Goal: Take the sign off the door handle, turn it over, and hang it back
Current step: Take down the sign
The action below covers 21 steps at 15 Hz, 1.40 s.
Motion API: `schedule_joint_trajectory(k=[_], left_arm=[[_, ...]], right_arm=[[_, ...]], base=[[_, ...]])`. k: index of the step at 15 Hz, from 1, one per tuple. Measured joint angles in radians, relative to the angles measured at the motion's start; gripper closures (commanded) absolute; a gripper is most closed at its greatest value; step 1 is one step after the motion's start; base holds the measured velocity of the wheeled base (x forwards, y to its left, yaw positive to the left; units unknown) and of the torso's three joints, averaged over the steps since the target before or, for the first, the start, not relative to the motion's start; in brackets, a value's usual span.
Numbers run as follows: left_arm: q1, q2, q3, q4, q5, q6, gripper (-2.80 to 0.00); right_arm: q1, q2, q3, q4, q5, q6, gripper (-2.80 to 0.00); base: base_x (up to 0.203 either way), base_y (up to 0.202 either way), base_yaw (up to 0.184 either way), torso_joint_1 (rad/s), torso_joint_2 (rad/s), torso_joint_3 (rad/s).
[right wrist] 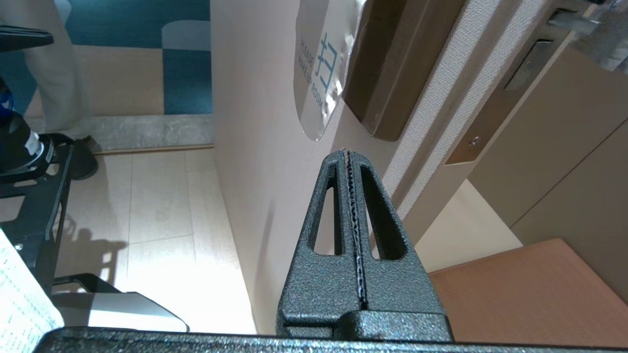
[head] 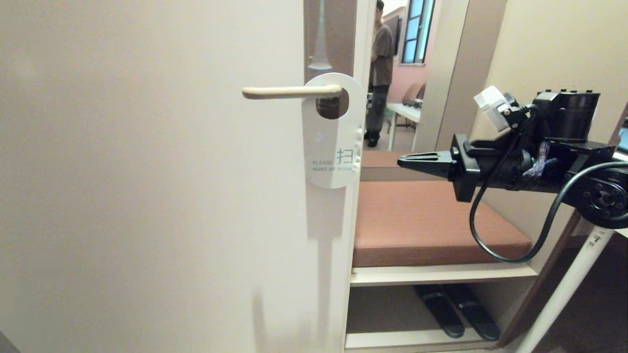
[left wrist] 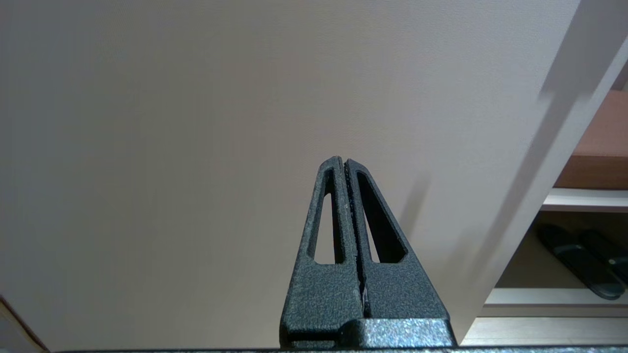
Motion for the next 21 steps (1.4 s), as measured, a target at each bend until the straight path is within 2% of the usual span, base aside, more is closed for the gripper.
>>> schedule_joint_trajectory(k=[11,12,21], left_arm=[[0.000,0.000,0.000,0.000,0.000,0.000,0.00],[0.000,0.000,0.000,0.000,0.000,0.000,0.00],[0.000,0.000,0.000,0.000,0.000,0.000,0.00]], right_arm=[[0.037,0.048,-0.053,-0.002,0.000,-0.001,0.00],[0.040,0.054,-0.057,-0.001,0.001,-0.001,-2.80],[0.038,0.073,-0.063,-0.001,-0.001,-0.003,-2.80]], base=[[0.000,0.000,0.000,0.000,0.00,0.000],[0.000,0.000,0.000,0.000,0.00,0.000],[0.000,0.000,0.000,0.000,0.00,0.000]])
